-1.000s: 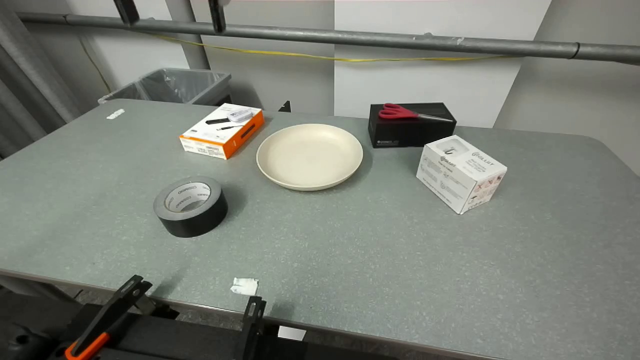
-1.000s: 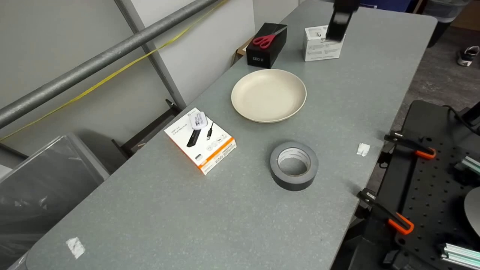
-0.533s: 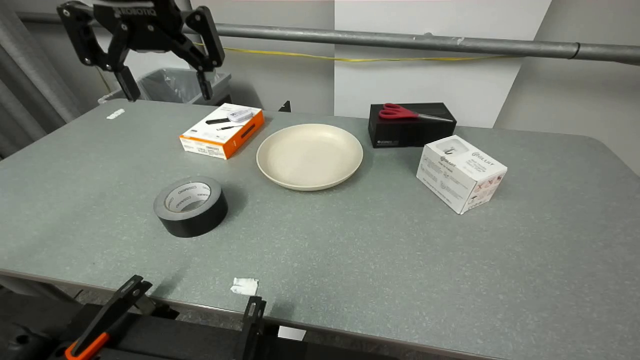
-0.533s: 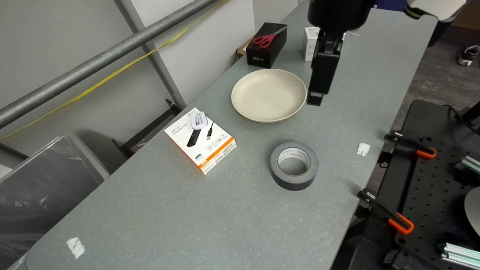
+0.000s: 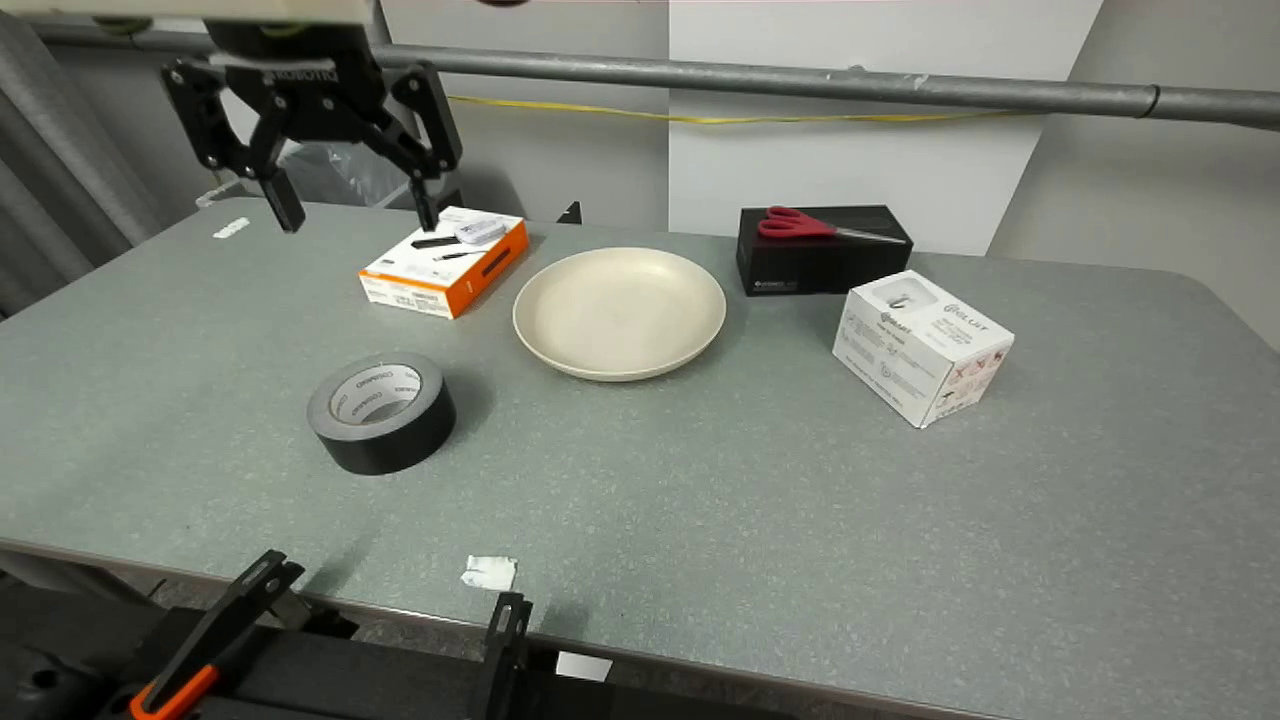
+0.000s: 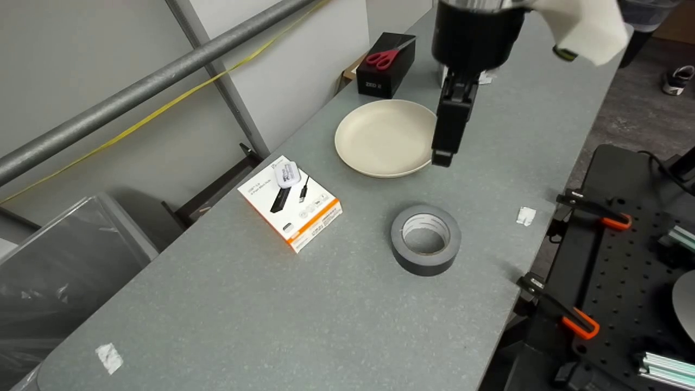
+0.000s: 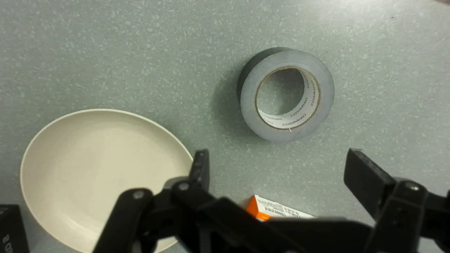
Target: Put the masking tape on the plate
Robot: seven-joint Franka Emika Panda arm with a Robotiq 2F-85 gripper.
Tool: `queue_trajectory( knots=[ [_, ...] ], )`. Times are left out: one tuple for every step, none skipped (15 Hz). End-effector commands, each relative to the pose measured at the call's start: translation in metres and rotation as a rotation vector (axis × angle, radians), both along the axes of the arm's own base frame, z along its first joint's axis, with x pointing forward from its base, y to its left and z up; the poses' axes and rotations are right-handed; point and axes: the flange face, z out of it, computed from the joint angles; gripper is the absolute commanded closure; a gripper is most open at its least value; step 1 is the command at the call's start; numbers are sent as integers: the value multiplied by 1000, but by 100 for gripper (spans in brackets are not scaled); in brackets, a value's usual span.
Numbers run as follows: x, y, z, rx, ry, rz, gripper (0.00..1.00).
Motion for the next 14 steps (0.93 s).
queue_trajectory(
  knots=[
    [19, 13, -67, -23, 37, -41, 0],
    [21, 16, -81, -33, 42, -53, 0],
    [22, 19, -98, -43, 61, -58, 0],
    [25, 21, -115, -48, 75, -67, 0],
    [24, 24, -127, -56, 93, -74, 0],
    [26, 24, -143, -71, 99, -79, 0],
    [28, 25, -155, -82, 112, -83, 0],
    [29, 25, -165, -90, 122, -87, 0],
    [31, 25, -172, -96, 127, -89, 4],
    [33, 26, -178, -96, 131, -94, 27],
    [35, 27, -186, -89, 144, -98, 29],
    [37, 28, -191, -87, 151, -100, 33],
    [40, 28, -196, -87, 160, -101, 46],
    [42, 28, -198, -85, 165, -102, 55]
  ],
)
